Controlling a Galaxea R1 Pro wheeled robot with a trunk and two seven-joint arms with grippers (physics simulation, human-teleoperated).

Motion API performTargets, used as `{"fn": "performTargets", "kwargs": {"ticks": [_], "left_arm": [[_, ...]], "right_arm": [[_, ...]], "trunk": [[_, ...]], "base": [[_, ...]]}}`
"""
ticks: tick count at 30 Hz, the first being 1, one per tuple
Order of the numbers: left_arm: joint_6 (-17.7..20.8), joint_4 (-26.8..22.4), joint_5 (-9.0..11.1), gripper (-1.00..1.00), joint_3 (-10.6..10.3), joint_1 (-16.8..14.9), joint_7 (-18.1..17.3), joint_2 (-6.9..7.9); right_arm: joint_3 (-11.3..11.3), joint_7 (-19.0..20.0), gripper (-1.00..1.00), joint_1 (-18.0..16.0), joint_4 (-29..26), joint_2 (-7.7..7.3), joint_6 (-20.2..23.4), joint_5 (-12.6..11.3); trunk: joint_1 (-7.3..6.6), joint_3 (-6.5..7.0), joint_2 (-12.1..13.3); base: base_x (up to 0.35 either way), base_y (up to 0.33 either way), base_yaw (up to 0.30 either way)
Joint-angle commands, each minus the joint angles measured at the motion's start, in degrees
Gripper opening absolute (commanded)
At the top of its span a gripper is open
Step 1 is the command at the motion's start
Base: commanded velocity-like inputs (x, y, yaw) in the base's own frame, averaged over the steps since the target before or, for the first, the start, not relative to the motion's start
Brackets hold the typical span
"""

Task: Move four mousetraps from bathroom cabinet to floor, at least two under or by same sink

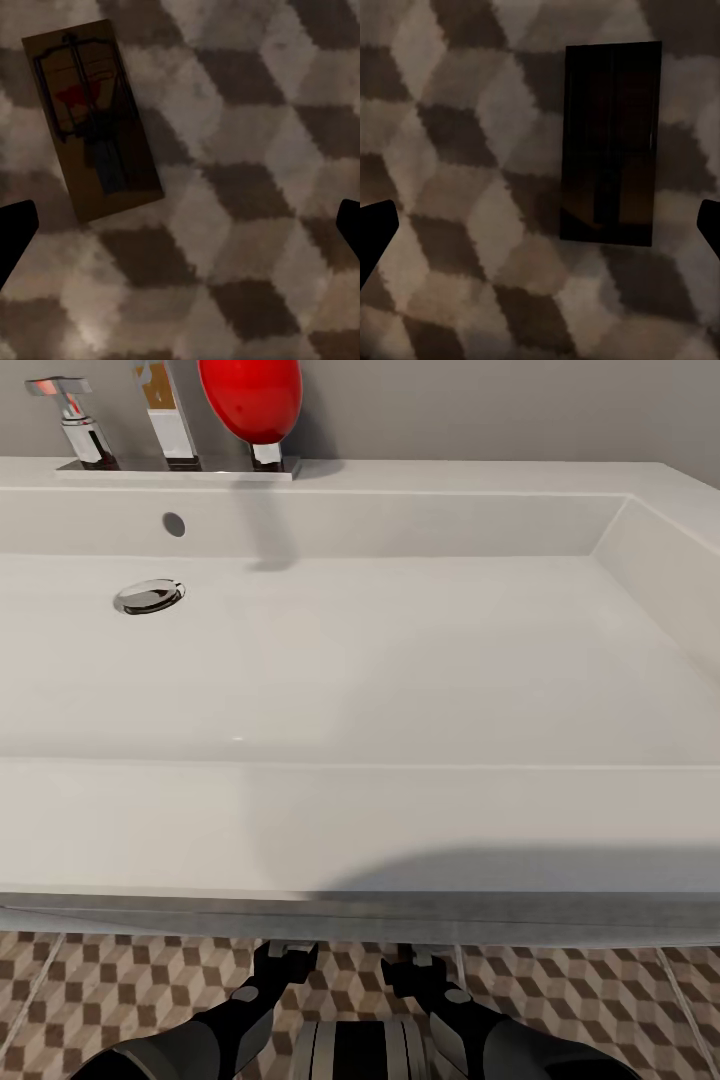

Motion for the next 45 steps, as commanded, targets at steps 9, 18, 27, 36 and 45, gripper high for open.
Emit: {"fn": "performTargets", "kwargs": {"ticks": [9, 18, 27, 36, 45], "left_arm": [[-0.2, 0.1, 0.4, 1.00, -0.5, 0.0, 0.1, -0.02], [-0.3, 0.1, 0.4, 1.00, -0.5, 0.0, 0.1, 0.02], [-0.6, 0.1, 0.4, 1.00, -0.5, 0.0, 0.1, 0.15], [-0.8, 0.1, 0.4, 1.00, -0.5, 0.0, 0.1, 0.21], [-0.8, 0.1, 0.5, 1.00, -0.5, 0.0, 0.1, 0.22]], "right_arm": [[0.0, 0.0, 1.00, -0.1, 0.2, 0.00, -0.3, 0.2], [0.0, 0.0, 1.00, -0.1, 0.2, 0.00, -0.3, 0.1], [0.0, 0.0, 1.00, -0.1, 0.2, 0.00, -0.3, 0.2], [0.0, 0.0, 1.00, -0.1, 0.2, 0.00, -0.4, 0.2], [0.1, 0.0, 1.00, -0.1, 0.2, 0.00, -0.5, 0.2]], "trunk": [[-0.01, -0.03, 0.0], [-0.01, -0.03, 0.0], [-0.01, -0.03, 0.0], [-0.01, -0.03, 0.0], [-0.01, -0.03, 0.0]], "base": [[0.000, 0.000, 0.000], [0.000, 0.000, 0.000], [0.000, 0.000, 0.000], [0.000, 0.000, 0.000], [0.000, 0.000, 0.000]]}}
